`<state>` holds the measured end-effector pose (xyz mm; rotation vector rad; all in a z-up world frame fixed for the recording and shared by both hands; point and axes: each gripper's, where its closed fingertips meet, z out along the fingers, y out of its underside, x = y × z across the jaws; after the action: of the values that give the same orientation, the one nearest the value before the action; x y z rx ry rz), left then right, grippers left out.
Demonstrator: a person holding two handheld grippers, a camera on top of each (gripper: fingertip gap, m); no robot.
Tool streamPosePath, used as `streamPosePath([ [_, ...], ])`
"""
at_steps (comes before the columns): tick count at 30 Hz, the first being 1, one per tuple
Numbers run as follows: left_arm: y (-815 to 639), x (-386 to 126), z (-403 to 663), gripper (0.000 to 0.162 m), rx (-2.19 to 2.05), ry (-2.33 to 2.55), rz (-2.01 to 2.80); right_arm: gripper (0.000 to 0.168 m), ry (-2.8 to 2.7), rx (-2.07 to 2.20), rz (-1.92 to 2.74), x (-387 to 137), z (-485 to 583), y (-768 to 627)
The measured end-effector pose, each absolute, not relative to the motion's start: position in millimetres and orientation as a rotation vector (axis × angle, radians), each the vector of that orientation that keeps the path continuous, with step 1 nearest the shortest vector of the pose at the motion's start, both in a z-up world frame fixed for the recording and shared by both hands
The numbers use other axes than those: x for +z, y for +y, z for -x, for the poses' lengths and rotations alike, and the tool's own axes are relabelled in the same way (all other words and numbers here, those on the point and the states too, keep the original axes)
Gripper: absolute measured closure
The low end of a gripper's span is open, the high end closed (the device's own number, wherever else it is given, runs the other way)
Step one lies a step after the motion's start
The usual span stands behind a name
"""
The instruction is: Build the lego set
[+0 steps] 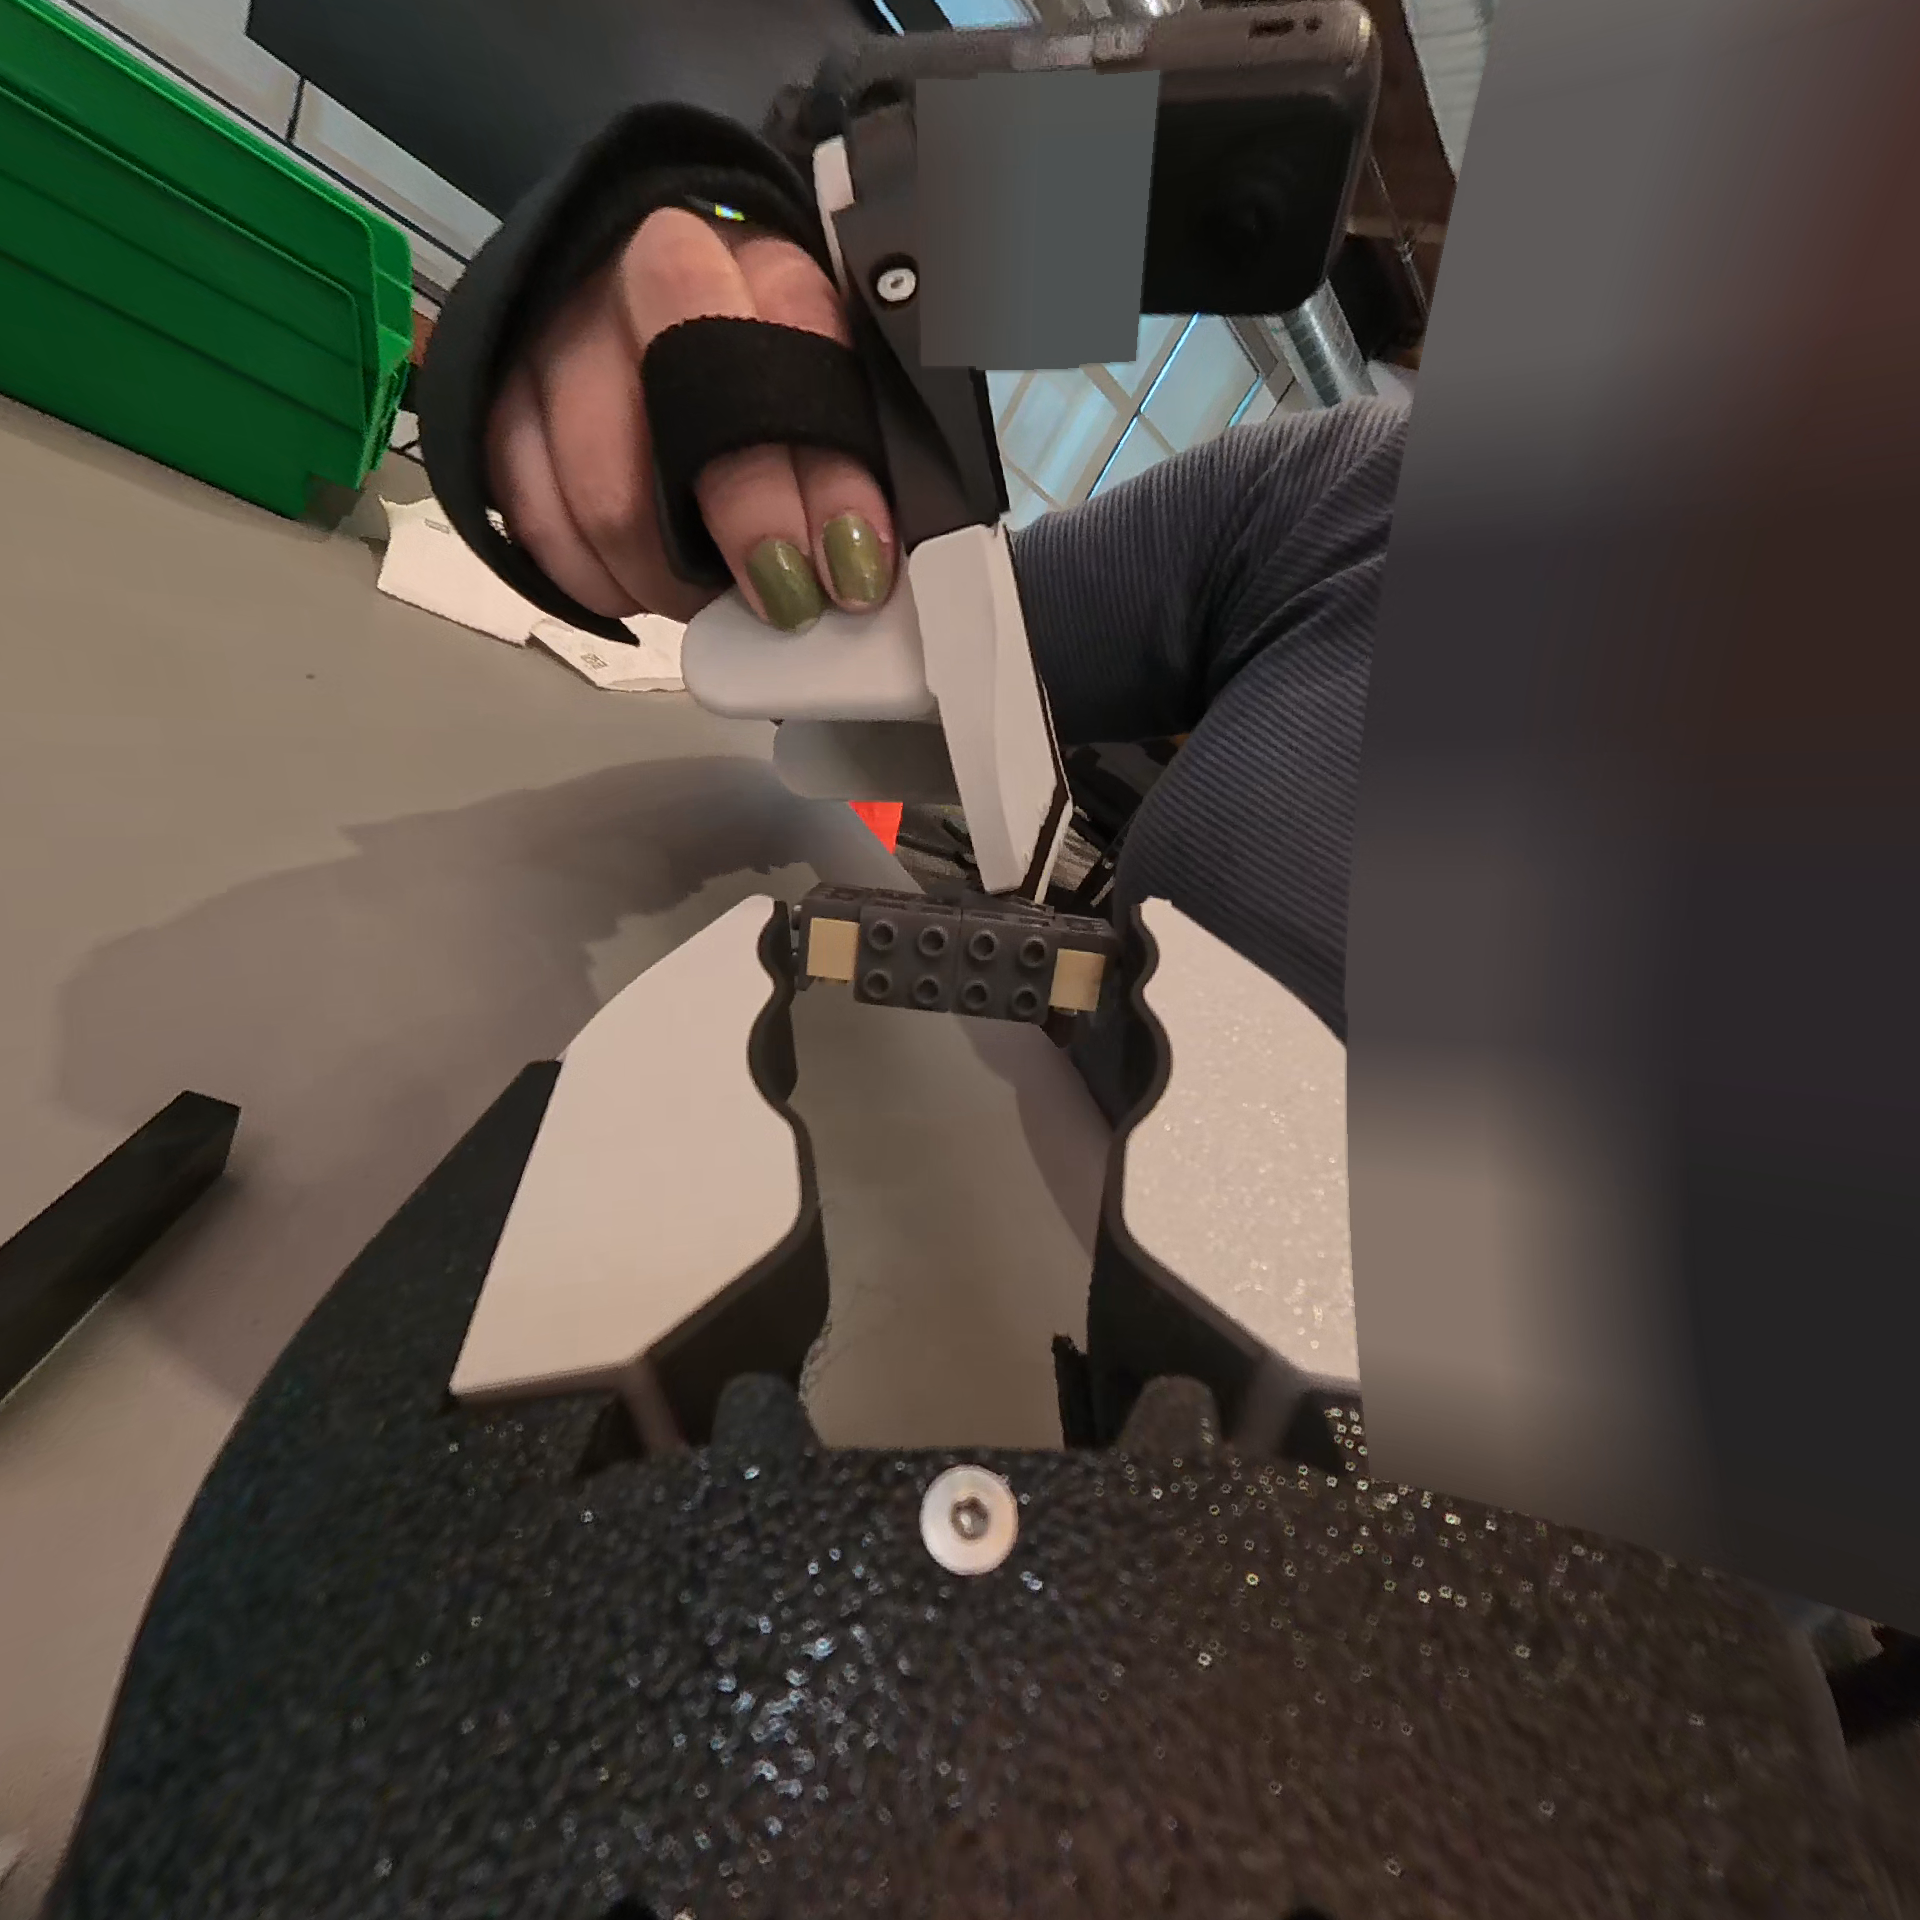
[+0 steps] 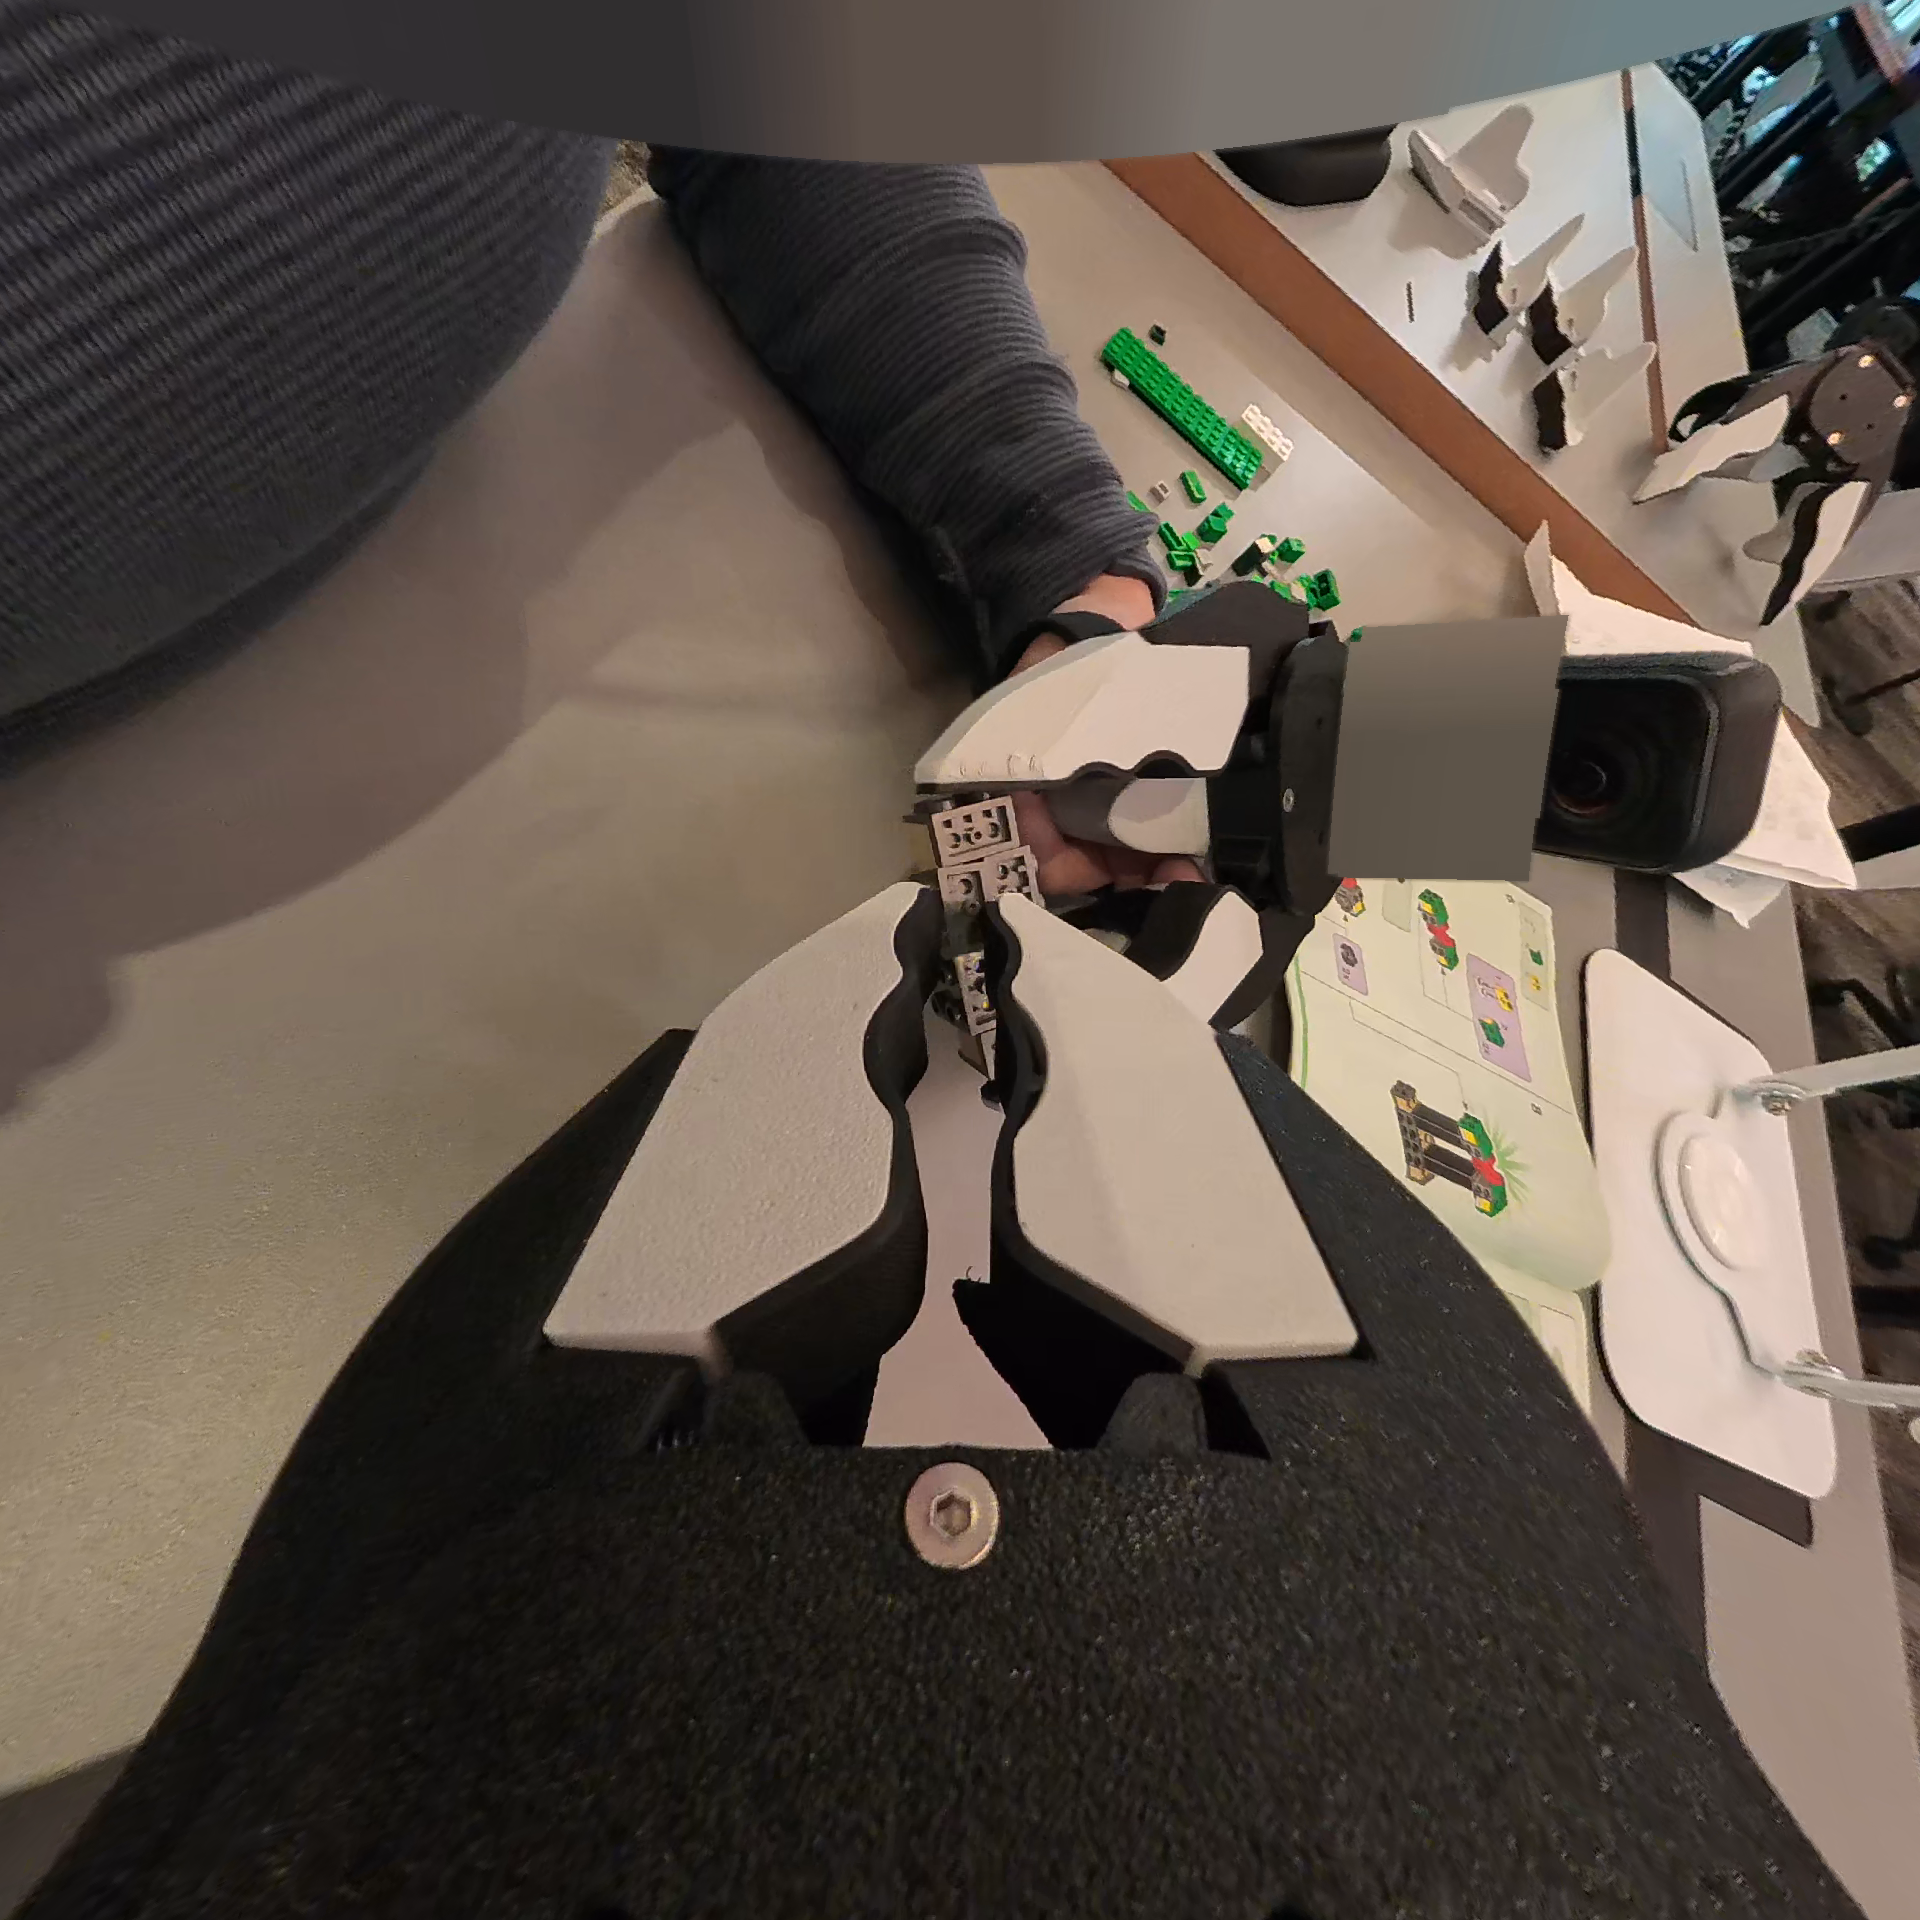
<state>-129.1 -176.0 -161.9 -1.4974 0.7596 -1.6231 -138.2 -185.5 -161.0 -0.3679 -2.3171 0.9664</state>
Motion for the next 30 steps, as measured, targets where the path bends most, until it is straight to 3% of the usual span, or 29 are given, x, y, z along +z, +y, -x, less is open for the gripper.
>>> streamPosePath([
  [30, -173.0, -156.3, 134.1, 0.102, -1.637, 0.711, 1.451, 0.147, -2.287, 0.913, 0.431, -154.0, 145.6, -176.1],
])
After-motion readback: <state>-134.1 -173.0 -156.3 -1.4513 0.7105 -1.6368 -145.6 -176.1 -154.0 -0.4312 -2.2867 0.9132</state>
